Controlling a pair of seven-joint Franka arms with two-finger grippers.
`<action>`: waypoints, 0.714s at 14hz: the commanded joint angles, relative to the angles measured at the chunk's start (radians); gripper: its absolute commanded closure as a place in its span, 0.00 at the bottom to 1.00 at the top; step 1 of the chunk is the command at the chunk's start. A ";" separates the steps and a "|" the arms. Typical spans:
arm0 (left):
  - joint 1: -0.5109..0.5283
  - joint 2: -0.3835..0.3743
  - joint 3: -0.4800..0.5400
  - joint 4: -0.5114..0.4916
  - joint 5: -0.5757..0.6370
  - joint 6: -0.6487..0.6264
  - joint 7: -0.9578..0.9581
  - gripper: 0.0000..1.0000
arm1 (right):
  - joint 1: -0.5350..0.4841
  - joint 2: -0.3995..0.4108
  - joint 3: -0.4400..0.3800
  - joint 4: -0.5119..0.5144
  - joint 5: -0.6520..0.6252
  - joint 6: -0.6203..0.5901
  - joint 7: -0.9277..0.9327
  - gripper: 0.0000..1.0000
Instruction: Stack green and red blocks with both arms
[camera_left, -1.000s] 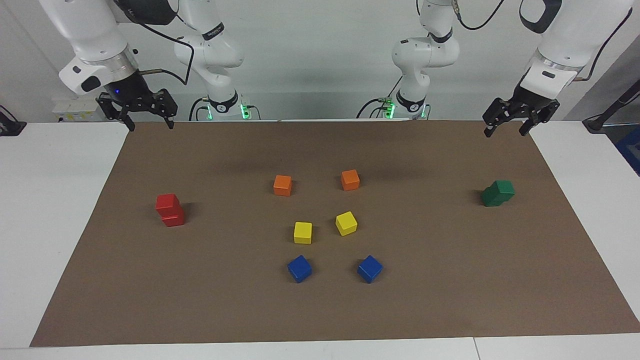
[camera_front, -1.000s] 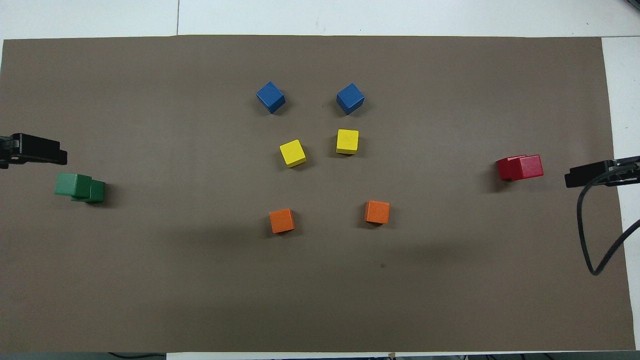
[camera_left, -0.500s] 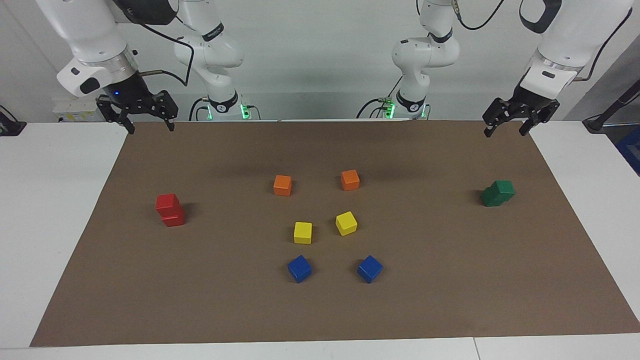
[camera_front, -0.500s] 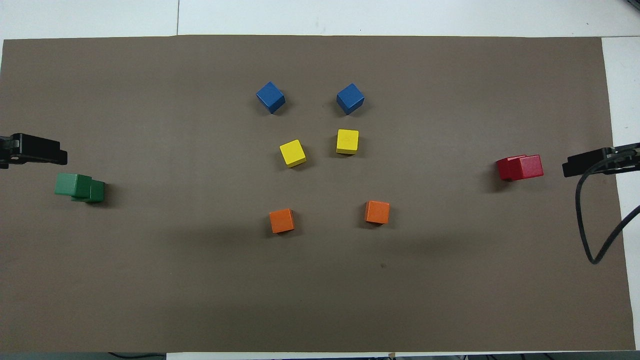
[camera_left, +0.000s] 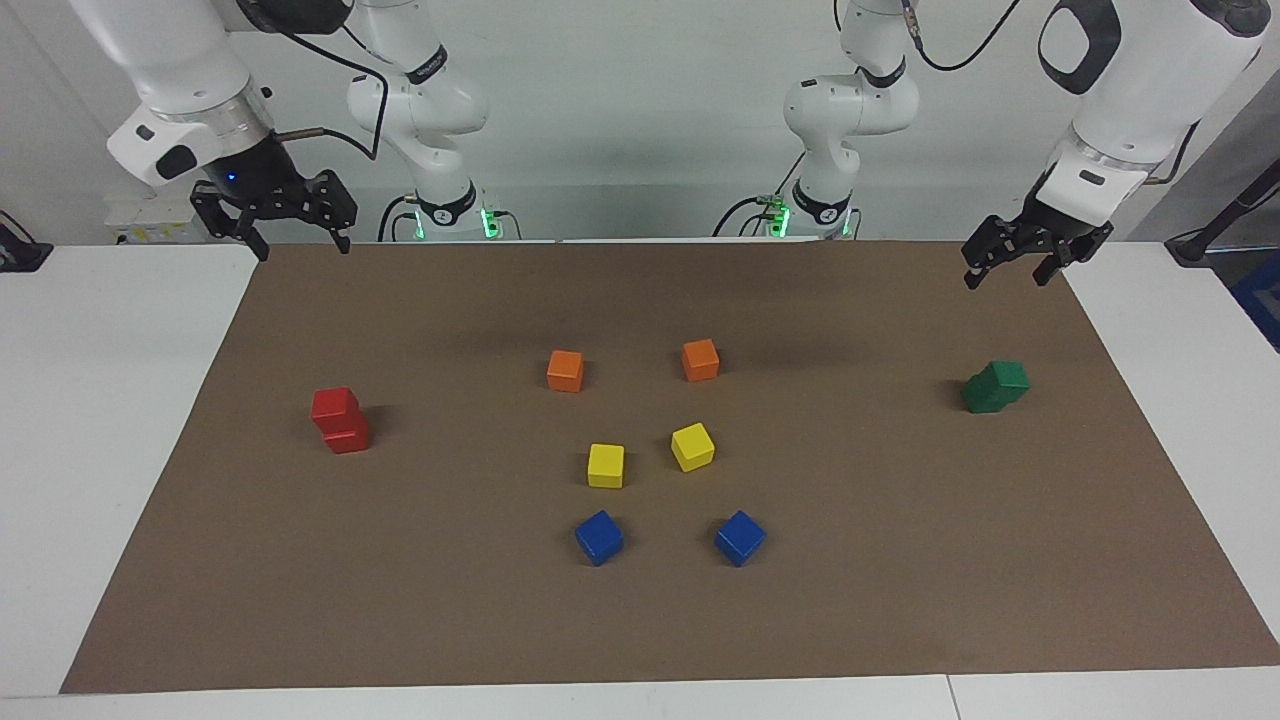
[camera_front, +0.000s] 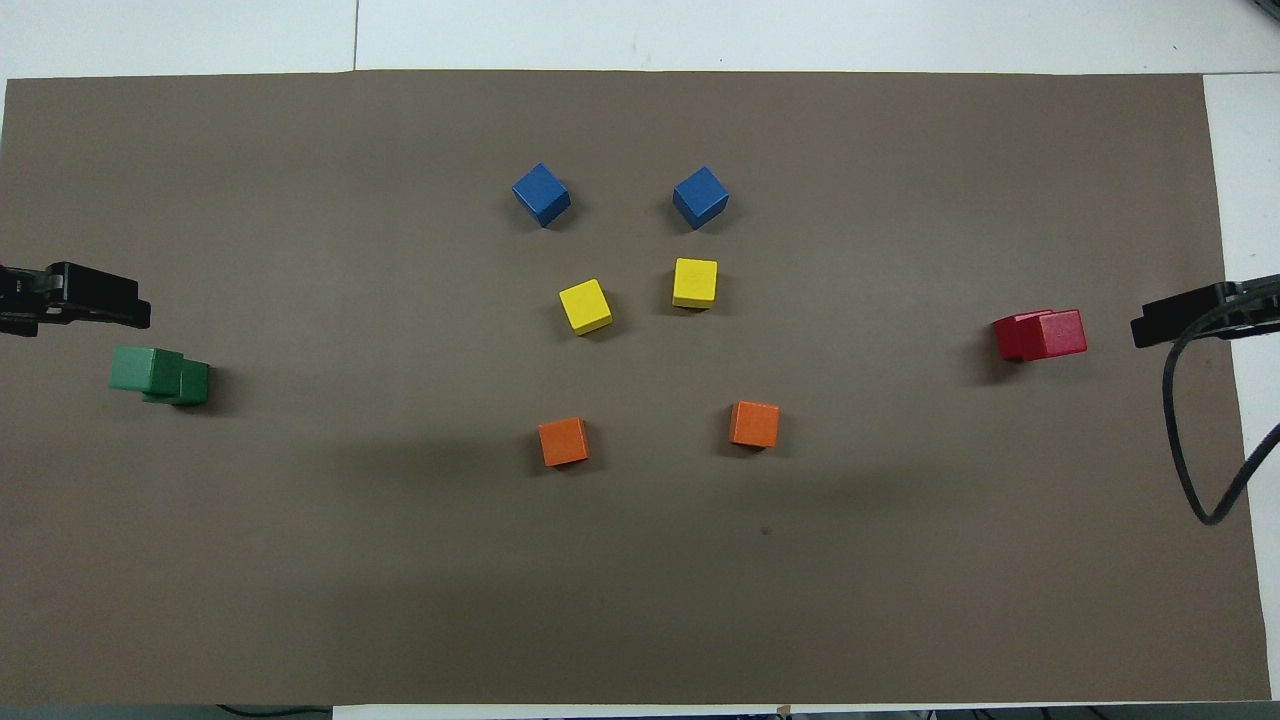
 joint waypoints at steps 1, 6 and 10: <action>-0.016 -0.010 0.009 0.018 0.011 -0.004 -0.010 0.00 | 0.010 0.021 -0.018 0.033 0.007 -0.025 0.016 0.00; -0.015 -0.019 0.010 0.012 0.010 0.006 -0.009 0.00 | 0.007 0.029 -0.019 0.056 0.003 -0.037 0.017 0.00; -0.010 -0.022 0.009 0.015 0.011 0.006 -0.009 0.00 | 0.016 0.026 -0.018 0.038 -0.007 -0.036 0.049 0.00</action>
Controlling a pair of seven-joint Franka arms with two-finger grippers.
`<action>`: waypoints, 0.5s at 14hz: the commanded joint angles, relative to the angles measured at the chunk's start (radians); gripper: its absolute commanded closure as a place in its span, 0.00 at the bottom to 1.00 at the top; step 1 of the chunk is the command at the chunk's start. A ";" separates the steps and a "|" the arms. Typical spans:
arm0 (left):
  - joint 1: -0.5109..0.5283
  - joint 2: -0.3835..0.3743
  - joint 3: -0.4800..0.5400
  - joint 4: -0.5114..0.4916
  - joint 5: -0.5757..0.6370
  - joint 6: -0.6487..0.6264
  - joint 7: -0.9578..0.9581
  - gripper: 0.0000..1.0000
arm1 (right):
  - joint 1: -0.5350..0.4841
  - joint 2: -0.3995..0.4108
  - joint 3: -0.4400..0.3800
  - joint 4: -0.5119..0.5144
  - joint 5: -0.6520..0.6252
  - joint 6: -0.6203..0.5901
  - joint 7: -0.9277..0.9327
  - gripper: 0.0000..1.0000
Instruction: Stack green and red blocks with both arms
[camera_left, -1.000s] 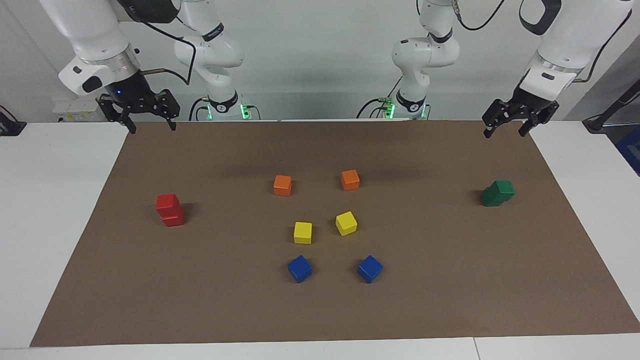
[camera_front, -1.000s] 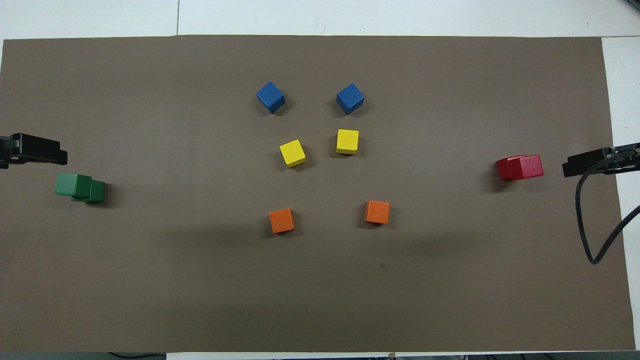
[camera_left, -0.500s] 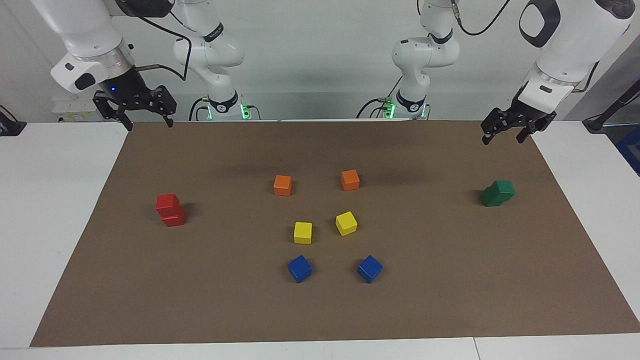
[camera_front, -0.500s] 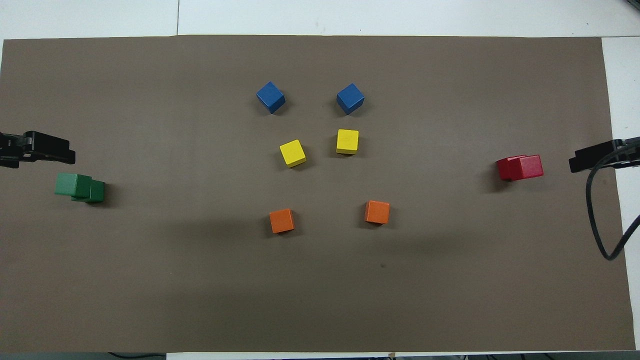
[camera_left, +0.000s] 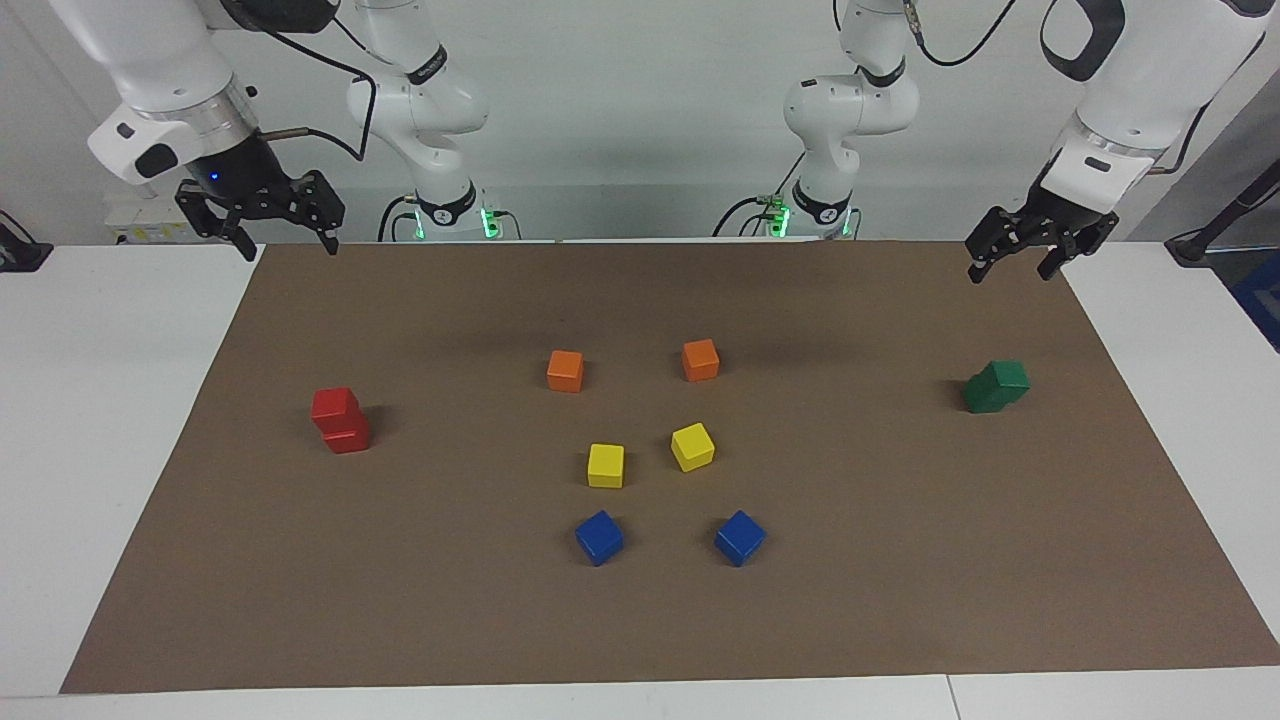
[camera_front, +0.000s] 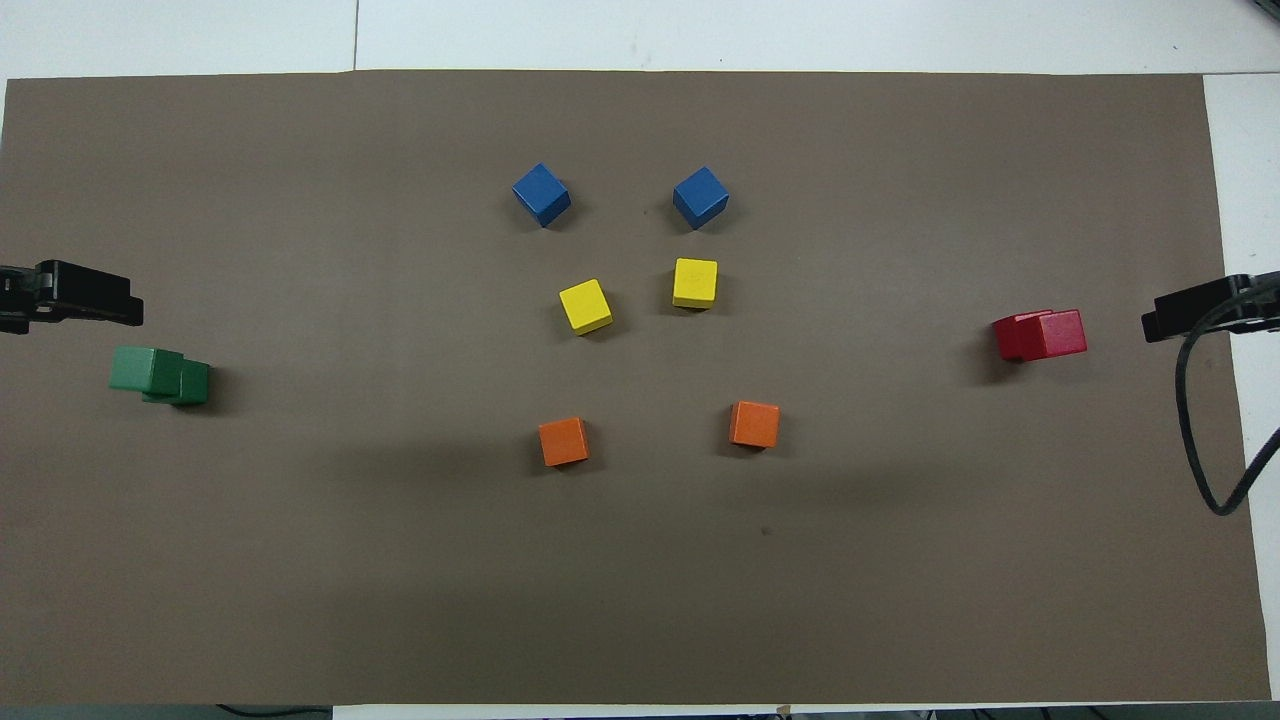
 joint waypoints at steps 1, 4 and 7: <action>-0.010 -0.008 0.009 0.007 0.011 0.005 -0.009 0.00 | 0.012 0.015 -0.006 0.004 -0.008 -0.024 0.043 0.00; -0.012 -0.008 0.007 0.005 0.011 0.005 -0.009 0.00 | 0.011 0.016 -0.005 -0.005 -0.008 -0.016 0.043 0.00; -0.012 -0.007 0.007 0.008 0.011 0.005 -0.009 0.00 | 0.012 0.009 -0.006 -0.036 -0.008 -0.016 0.055 0.00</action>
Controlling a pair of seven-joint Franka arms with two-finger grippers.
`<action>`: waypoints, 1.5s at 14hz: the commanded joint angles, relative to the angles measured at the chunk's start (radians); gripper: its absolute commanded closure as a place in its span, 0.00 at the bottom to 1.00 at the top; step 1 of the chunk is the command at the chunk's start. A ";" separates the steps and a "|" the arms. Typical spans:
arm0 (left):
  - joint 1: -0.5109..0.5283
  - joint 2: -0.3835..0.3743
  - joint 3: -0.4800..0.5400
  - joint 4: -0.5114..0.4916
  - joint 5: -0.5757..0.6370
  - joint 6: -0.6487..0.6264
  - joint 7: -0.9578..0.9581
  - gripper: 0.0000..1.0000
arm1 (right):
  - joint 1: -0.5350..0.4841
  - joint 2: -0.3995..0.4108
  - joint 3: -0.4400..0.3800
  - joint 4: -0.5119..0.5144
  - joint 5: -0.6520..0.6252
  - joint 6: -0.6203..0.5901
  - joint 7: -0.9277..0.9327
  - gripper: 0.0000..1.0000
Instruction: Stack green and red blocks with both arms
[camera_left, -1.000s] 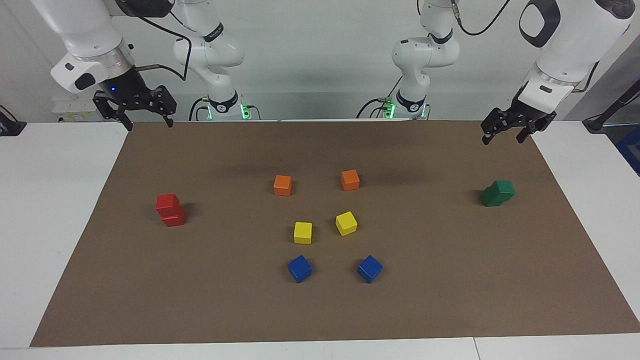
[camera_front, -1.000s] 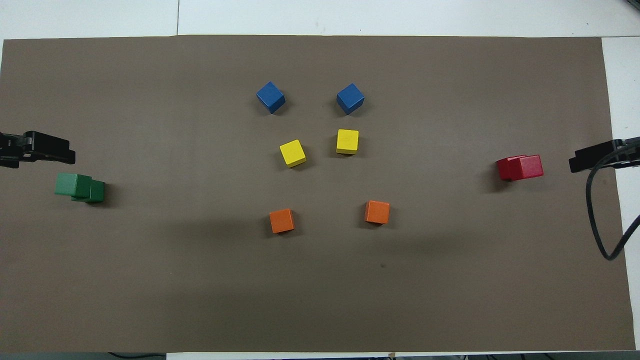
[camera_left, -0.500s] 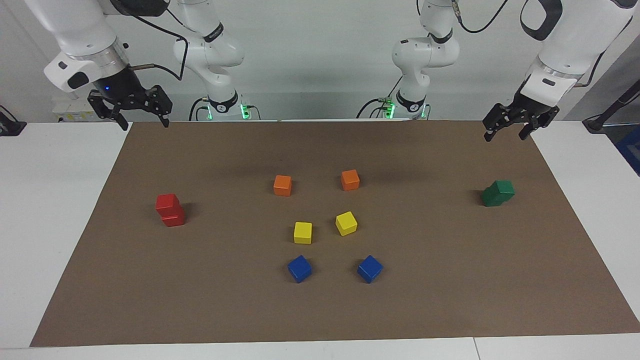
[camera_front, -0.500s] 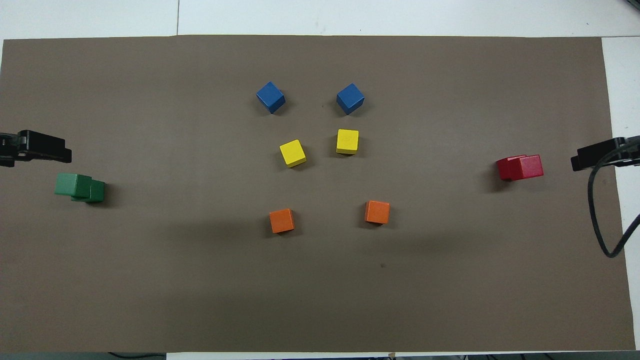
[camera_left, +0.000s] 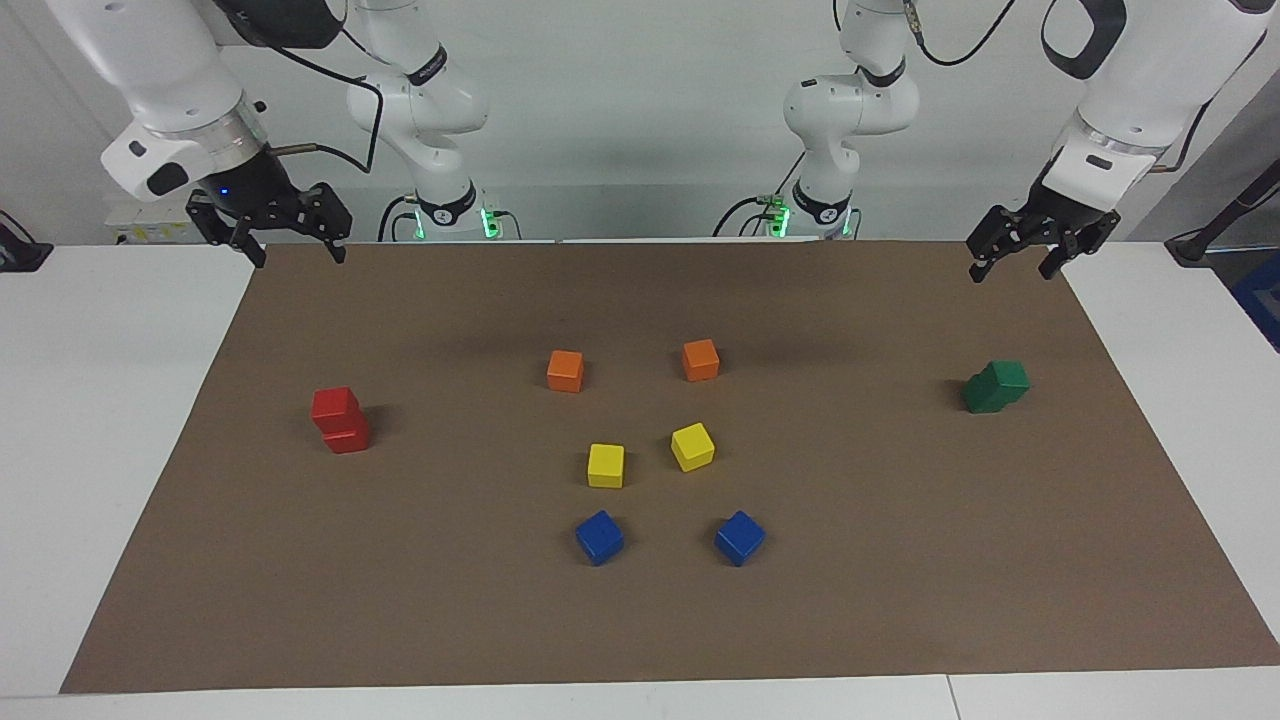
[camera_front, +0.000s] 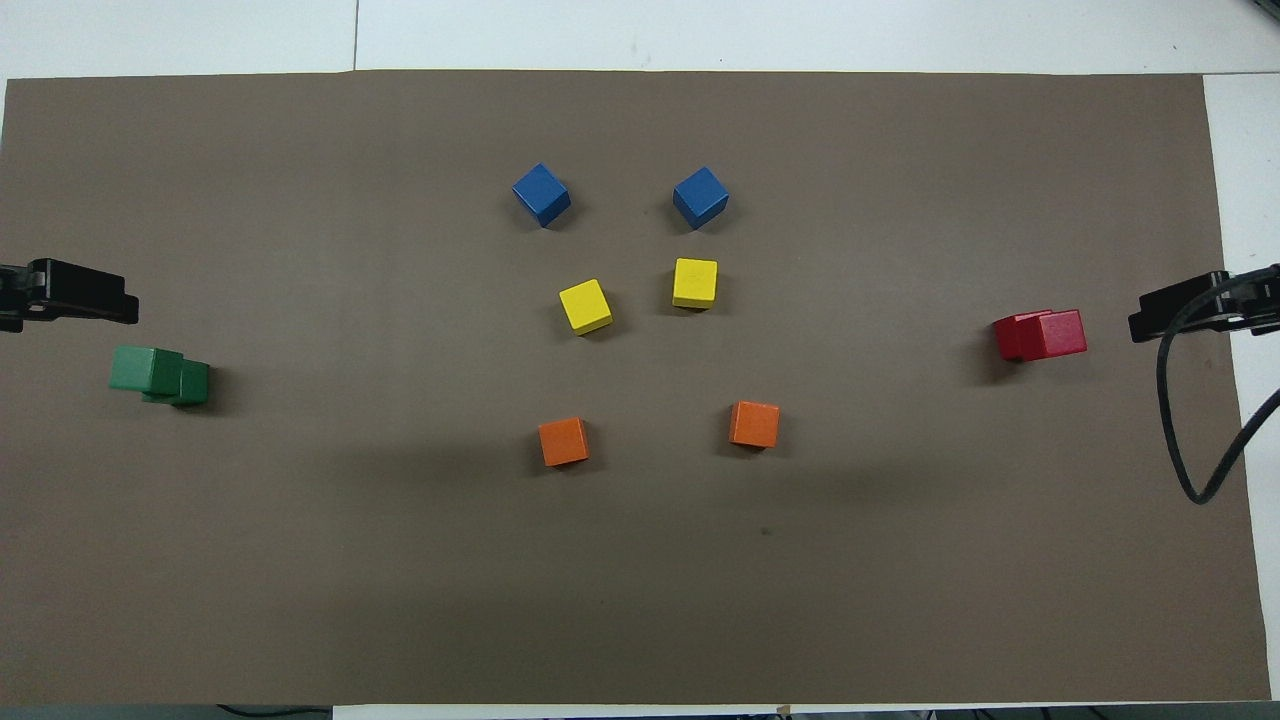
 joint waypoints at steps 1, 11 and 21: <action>-0.012 -0.007 0.007 0.006 0.011 0.003 -0.009 0.00 | 0.003 -0.011 -0.005 -0.030 -0.008 -0.009 0.028 0.00; -0.010 -0.007 0.009 0.008 0.009 0.005 -0.007 0.00 | -0.022 -0.007 -0.021 -0.017 -0.055 0.028 0.023 0.00; -0.010 -0.007 0.009 0.008 0.010 0.006 -0.007 0.00 | -0.030 -0.004 -0.019 -0.016 -0.051 0.053 0.025 0.00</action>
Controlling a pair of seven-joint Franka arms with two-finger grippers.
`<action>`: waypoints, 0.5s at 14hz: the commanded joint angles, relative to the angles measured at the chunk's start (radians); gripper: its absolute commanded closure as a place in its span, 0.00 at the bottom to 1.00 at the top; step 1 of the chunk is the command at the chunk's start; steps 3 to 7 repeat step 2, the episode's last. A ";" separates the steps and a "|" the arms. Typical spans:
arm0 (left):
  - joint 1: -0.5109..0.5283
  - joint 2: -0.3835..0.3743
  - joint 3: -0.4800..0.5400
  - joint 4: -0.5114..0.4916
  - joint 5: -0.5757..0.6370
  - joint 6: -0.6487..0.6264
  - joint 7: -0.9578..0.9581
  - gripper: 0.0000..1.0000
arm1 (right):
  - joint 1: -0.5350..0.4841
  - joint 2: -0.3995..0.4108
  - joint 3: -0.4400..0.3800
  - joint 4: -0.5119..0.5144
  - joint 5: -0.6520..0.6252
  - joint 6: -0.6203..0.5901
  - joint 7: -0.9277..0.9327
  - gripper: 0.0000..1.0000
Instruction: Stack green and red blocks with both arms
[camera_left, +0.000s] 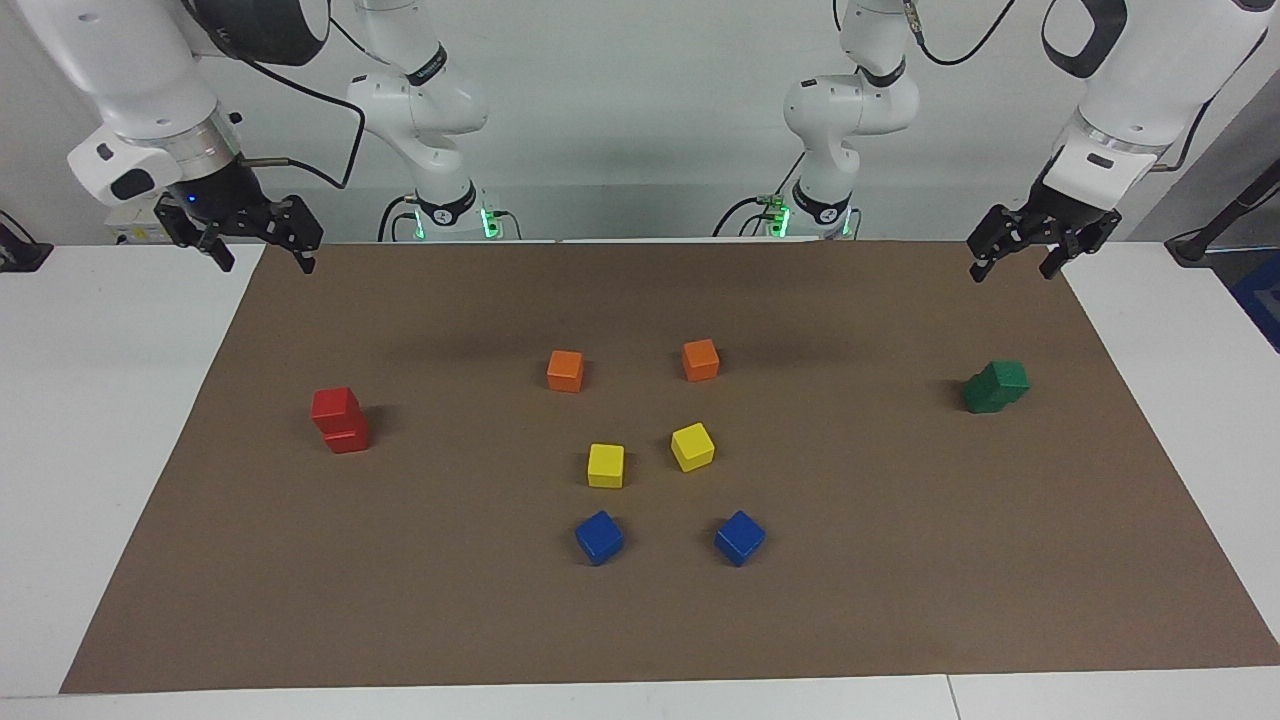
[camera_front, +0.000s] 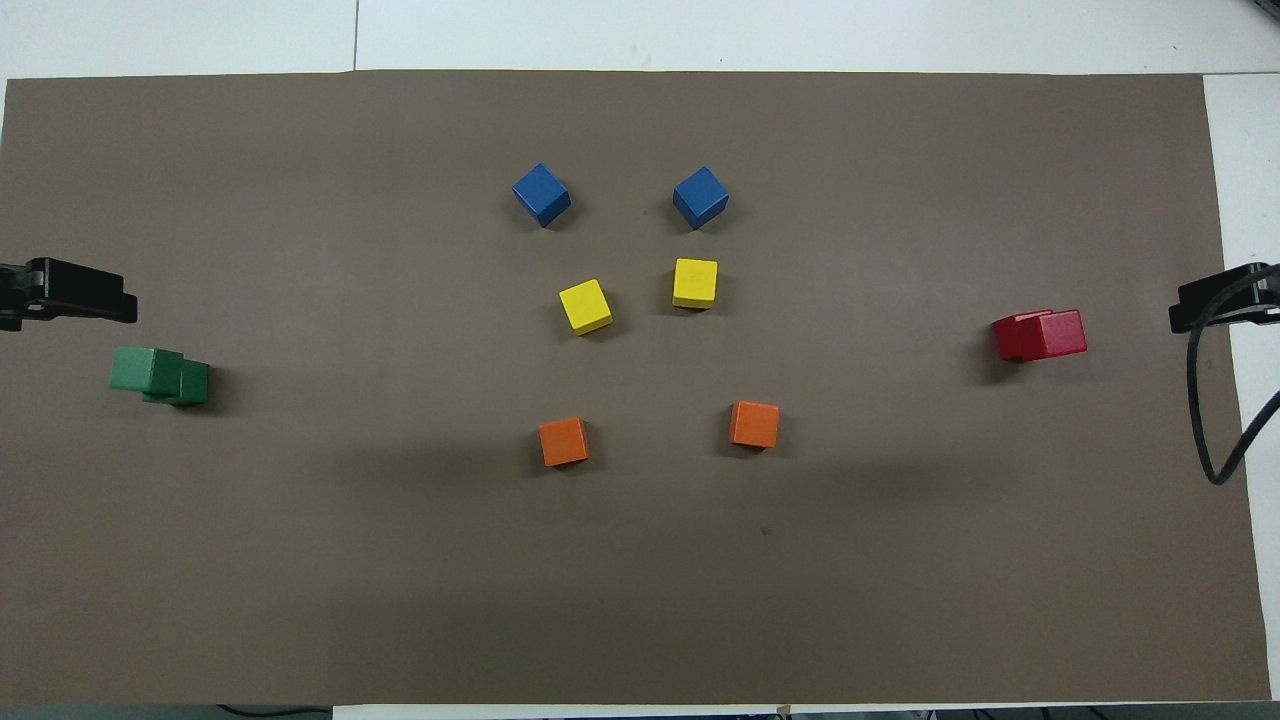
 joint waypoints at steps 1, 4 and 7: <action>-0.010 -0.007 0.009 0.005 0.011 0.006 -0.007 0.00 | -0.014 -0.002 0.003 -0.001 0.010 0.015 0.012 0.00; -0.010 -0.007 0.009 0.005 0.009 0.006 -0.007 0.00 | -0.014 -0.004 0.003 -0.001 0.010 0.015 0.012 0.00; -0.010 -0.007 0.009 0.005 0.009 0.006 -0.007 0.00 | -0.014 -0.004 0.003 -0.001 0.010 0.015 0.012 0.00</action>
